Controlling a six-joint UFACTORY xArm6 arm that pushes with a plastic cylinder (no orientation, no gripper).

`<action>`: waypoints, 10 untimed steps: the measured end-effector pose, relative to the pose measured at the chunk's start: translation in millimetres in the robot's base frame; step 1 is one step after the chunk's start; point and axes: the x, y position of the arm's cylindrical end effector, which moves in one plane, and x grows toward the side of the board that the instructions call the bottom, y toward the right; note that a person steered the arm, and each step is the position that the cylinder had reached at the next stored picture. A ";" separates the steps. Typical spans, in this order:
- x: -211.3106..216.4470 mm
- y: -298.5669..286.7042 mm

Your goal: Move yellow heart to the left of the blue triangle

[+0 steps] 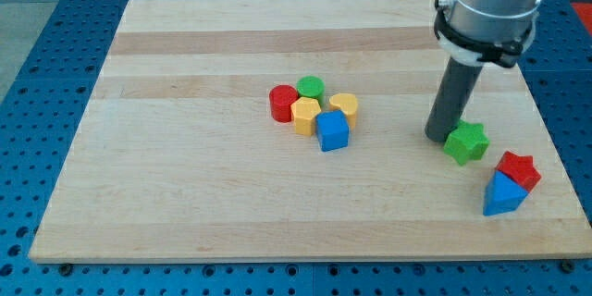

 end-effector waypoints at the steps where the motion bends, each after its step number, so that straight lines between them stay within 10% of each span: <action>1: 14.7 3.6; 3: 13.7 -1.8; 5: -143.1 -112.4; 6: -152.8 -179.4; 10: -63.8 -134.8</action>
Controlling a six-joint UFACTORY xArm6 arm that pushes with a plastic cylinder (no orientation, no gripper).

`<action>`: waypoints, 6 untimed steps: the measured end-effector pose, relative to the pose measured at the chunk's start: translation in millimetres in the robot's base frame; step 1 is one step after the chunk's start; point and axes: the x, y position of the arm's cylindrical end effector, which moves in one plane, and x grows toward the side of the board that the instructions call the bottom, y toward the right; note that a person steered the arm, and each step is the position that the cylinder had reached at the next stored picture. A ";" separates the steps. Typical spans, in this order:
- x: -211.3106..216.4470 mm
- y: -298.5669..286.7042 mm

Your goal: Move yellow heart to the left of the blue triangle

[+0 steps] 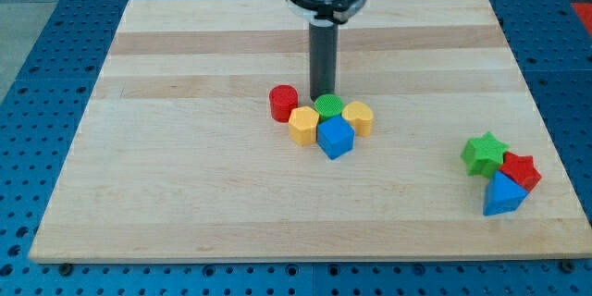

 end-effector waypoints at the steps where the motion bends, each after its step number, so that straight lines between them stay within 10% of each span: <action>1: 23.8 21.4; 6: 108.6 114.4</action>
